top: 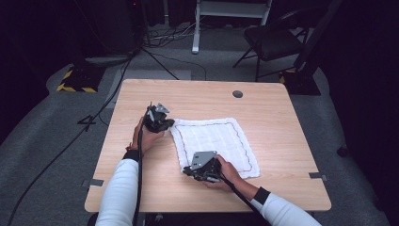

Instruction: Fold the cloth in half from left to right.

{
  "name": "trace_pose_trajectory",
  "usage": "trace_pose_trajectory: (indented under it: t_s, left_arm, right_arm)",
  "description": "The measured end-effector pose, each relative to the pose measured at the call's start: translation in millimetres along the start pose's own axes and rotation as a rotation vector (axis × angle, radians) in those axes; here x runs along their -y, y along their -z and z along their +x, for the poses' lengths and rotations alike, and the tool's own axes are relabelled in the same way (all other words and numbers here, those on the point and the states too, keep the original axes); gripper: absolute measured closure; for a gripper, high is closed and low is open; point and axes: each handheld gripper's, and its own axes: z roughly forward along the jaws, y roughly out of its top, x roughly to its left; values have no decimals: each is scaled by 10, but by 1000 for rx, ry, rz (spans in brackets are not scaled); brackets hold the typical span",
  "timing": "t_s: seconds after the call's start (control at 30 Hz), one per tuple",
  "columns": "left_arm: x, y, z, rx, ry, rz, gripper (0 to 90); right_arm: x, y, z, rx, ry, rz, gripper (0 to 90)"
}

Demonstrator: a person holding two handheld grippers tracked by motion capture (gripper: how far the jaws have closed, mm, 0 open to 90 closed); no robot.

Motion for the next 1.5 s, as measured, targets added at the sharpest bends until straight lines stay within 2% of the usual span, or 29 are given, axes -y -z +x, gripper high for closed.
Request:
trace_pose_trajectory:
  t_s: [0.03, 0.2, 0.3, 0.37, 0.4, 0.53, 0.67, 0.7, 0.73, 0.77, 0.83, 0.93, 0.97, 1.07, 1.17, 1.37, 1.5]
  left_arm:
    - [-1, 6, 3, -4, -8, 4, 874]
    - [-6, 94, 8, -16, 3, -21, 874]
    - [-1, 163, 39, -25, 26, -44, 874]
    - [-4, 184, 53, -28, 20, -45, 874]
    - [-7, 193, 49, -28, 30, -50, 874]
    - [-81, 225, 28, -39, 6, -64, 874]
    - [-220, 220, -46, -40, -12, -84, 875]
    - [-303, 204, -101, -41, -26, -90, 874]
    - [-303, 204, -101, -41, -26, -90, 874]
    - [-391, 170, -166, -35, -40, -97, 874]
    - [-449, 144, -209, -36, -52, -94, 874]
    - [-613, 48, -333, -23, -73, -104, 874]
    - [-613, 48, -333, -23, -73, -104, 874]
    - [-734, -64, -445, -18, -100, -98, 874]
    - [-837, -212, -562, -3, -110, -87, 874]
    - [-940, -400, -704, 7, -121, -88, 874]
    - [-1018, -522, -797, 16, -140, -80, 875]
  right_arm:
    - [-5, -2, 0, -1, 3, -1, 846]
    - [-41, -15, 24, 4, 7, -9, 846]
    - [-101, 9, 25, 8, 11, -31, 846]
    - [-134, 34, 21, 13, 11, -44, 846]
    - [-134, 34, 21, 13, 11, -44, 846]
    - [-156, 117, 0, 35, 9, -68, 846]
    - [-132, 244, -43, 63, -12, -92, 846]
    - [-103, 332, -70, 78, -28, -109, 846]
    - [-91, 361, -80, 83, -33, -113, 846]
    - [-73, 402, -89, 93, -37, -117, 846]
    - [-51, 448, -100, 100, -42, -120, 846]
    - [67, 654, -150, 132, -70, -138, 846]
    - [67, 654, -150, 132, -70, -138, 846]
    - [181, 801, -196, 152, -105, -142, 846]
    - [316, 959, -239, 186, -133, -142, 846]
    - [498, 1164, -280, 229, -173, -137, 846]
    - [586, 1232, -295, 251, -187, -123, 846]
